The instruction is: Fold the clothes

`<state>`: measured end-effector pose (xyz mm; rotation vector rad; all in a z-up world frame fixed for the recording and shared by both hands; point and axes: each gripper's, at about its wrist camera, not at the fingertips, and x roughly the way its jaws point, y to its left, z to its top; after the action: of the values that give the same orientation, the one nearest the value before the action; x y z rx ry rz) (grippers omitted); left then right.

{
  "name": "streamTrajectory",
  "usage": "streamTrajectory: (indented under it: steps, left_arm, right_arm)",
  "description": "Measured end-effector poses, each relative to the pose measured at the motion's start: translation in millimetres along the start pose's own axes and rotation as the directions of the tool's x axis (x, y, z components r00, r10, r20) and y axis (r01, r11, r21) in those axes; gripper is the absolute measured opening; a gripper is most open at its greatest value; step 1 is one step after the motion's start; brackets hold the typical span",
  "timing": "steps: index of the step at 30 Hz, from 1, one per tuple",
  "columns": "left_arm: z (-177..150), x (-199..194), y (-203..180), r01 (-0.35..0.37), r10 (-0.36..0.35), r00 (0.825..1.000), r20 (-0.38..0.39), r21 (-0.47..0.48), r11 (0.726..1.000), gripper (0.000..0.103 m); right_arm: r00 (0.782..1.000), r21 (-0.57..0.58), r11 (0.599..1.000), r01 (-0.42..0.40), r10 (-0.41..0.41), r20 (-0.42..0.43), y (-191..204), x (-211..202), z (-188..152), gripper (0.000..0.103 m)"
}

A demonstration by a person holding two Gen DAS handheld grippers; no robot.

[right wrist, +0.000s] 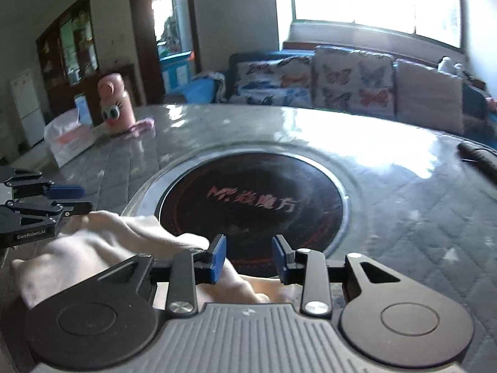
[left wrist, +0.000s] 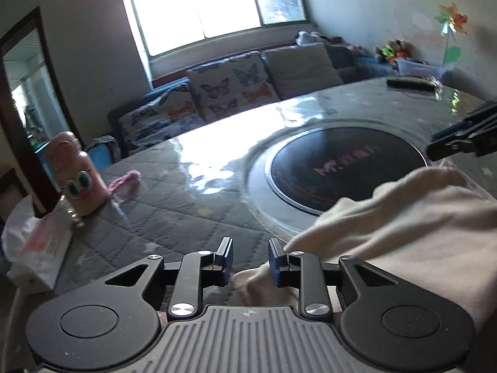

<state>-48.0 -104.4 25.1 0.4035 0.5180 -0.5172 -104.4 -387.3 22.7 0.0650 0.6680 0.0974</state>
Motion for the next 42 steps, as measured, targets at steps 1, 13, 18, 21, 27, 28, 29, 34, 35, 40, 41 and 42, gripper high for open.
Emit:
streamTrajectory:
  steps: [1, 13, 18, 21, 27, 28, 29, 34, 35, 40, 41, 42]
  left_arm:
    - [0.8, -5.0, -0.6, 0.006, -0.006, 1.0, 0.011, -0.005, 1.0, 0.028]
    - [18.4, -1.8, -32.9, 0.177, -0.177, 0.984, -0.011, 0.005, 0.984, 0.026]
    - [16.8, 19.9, -29.7, 0.166, -0.167, 0.984, -0.07, -0.021, 0.986, 0.025]
    - [18.4, 19.3, -25.9, 0.157, -0.159, 0.985, -0.071, -0.04, 0.987, 0.026]
    - [26.4, 14.4, -29.8, 0.193, -0.195, 0.979, -0.053, -0.047, 0.98, 0.027]
    - [27.6, 16.1, -32.2, 0.194, -0.196, 0.979, -0.059, -0.043, 0.98, 0.027]
    - [28.7, 18.8, -34.4, 0.195, -0.197, 0.978, -0.067, -0.039, 0.98, 0.027]
    - [29.1, 33.3, -40.2, 0.162, -0.164, 0.981, -0.106, -0.031, 0.986, 0.028]
    - [28.8, 34.2, -39.7, 0.159, -0.162, 0.981, -0.108, -0.035, 0.987, 0.028]
    - [27.8, 29.3, -33.4, 0.171, -0.175, 0.981, -0.081, -0.059, 0.984, 0.028]
    - [27.4, 30.6, -33.6, 0.168, -0.173, 0.981, -0.086, -0.057, 0.984, 0.028]
    - [26.8, 32.8, -34.3, 0.163, -0.168, 0.981, -0.095, -0.053, 0.985, 0.028]
  right_arm:
    - [1.0, 0.0, 1.0, -0.014, 0.014, 0.002, 0.6, -4.0, -2.4, 0.031]
    - [0.997, 0.036, 0.998, -0.042, 0.044, -0.07, -5.2, 10.8, -16.9, 0.019]
    - [0.999, 0.015, 1.0, -0.008, 0.008, -0.053, -4.4, 11.3, -12.0, 0.02]
    - [0.999, -0.023, 0.999, -0.027, 0.026, -0.02, 6.3, 3.4, -8.0, 0.02]
    - [0.993, -0.064, 0.992, -0.111, 0.108, -0.04, 32.2, 14.0, 1.0, 0.02]
    - [0.993, -0.07, 0.991, -0.11, 0.107, -0.049, 34.7, 19.3, 1.6, 0.02]
    - [0.993, -0.076, 0.991, -0.11, 0.105, -0.059, 37.1, 24.6, 2.2, 0.02]
    - [0.99, -0.1, 0.989, -0.105, 0.095, -0.103, 46.6, 49.1, 3.3, 0.019]
    - [0.99, -0.106, 0.989, -0.105, 0.095, -0.1, 46.5, 49.5, 2.7, 0.019]
    - [0.991, -0.101, 0.988, -0.12, 0.112, -0.078, 46.0, 40.7, 4.3, 0.02]
    - [0.991, -0.108, 0.987, -0.118, 0.11, -0.08, 46.9, 41.9, 3.8, 0.02]
    - [0.991, -0.114, 0.987, -0.116, 0.106, -0.086, 47.5, 43.8, 3.1, 0.02]
